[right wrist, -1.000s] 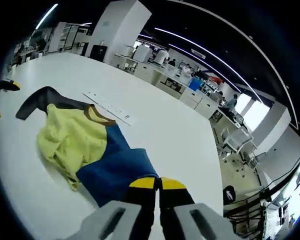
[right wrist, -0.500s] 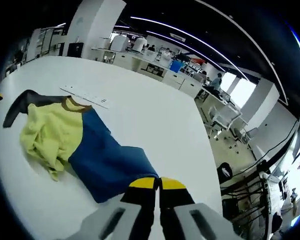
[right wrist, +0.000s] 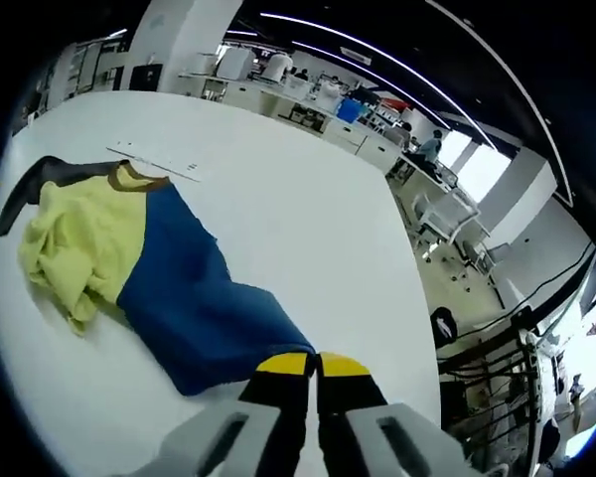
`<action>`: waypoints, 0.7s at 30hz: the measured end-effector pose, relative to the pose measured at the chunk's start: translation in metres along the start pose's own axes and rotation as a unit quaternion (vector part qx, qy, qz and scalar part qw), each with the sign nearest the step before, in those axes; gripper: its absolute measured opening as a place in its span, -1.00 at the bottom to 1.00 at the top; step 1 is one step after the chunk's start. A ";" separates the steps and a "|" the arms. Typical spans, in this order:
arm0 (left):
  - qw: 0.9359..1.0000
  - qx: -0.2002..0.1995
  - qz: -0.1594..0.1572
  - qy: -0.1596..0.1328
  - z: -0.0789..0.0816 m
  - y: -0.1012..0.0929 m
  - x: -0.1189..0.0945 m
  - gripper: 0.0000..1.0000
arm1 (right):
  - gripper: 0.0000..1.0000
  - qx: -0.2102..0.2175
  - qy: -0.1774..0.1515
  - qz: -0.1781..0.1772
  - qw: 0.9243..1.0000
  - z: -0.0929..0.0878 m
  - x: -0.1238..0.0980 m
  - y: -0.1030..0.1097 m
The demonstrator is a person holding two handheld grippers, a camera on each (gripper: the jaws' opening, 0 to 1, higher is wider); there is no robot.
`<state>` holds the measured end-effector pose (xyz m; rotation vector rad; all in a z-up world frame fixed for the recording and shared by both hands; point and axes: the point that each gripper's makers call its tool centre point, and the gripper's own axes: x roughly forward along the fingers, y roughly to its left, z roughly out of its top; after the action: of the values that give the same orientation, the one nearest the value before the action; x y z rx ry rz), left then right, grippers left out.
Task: Fold the garment on the visible template until the final outline fits inside the template.
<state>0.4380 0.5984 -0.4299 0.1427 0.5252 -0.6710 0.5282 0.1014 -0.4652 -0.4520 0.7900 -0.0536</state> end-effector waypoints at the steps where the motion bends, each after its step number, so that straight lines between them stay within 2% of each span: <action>1: 1.000 -0.001 0.000 0.001 0.000 0.000 0.000 0.72 | -1.00 0.001 0.004 0.002 1.000 -0.004 0.001 0.001; 6: 1.000 0.000 -0.003 0.003 -0.002 -0.003 0.001 0.71 | -0.97 -0.004 0.014 0.021 1.000 -0.013 0.004 0.007; 7: 1.000 0.001 -0.004 0.004 -0.002 -0.003 0.001 0.70 | -0.88 -0.024 0.015 0.034 0.999 -0.015 0.004 0.010; 9: 1.000 0.000 -0.004 0.002 -0.001 -0.003 0.001 0.69 | -0.62 -0.016 0.013 0.028 0.999 -0.014 0.001 0.008; 11: 1.000 -0.002 -0.005 0.000 0.001 -0.003 0.003 0.68 | -0.43 0.006 -0.002 0.041 0.999 -0.009 -0.004 0.011; 16: 1.000 0.002 -0.010 -0.003 0.007 -0.008 0.008 0.65 | -0.05 0.020 -0.025 0.052 0.998 0.003 -0.022 0.015; 17: 1.000 0.003 -0.012 -0.004 0.008 -0.010 0.008 0.64 | 0.01 0.024 -0.030 0.056 0.998 0.006 -0.025 0.017; 20: 1.000 0.005 -0.015 -0.009 0.013 -0.013 0.014 0.59 | 0.02 0.018 -0.042 0.077 0.996 0.011 -0.037 0.031; 21: 1.000 0.007 -0.017 -0.011 0.014 -0.016 0.016 0.58 | 0.03 0.013 -0.053 0.096 0.994 0.015 -0.042 0.043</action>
<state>0.4448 0.5726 -0.4254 0.1400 0.5032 -0.7079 0.5037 0.1544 -0.4453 -0.3494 0.7247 0.1387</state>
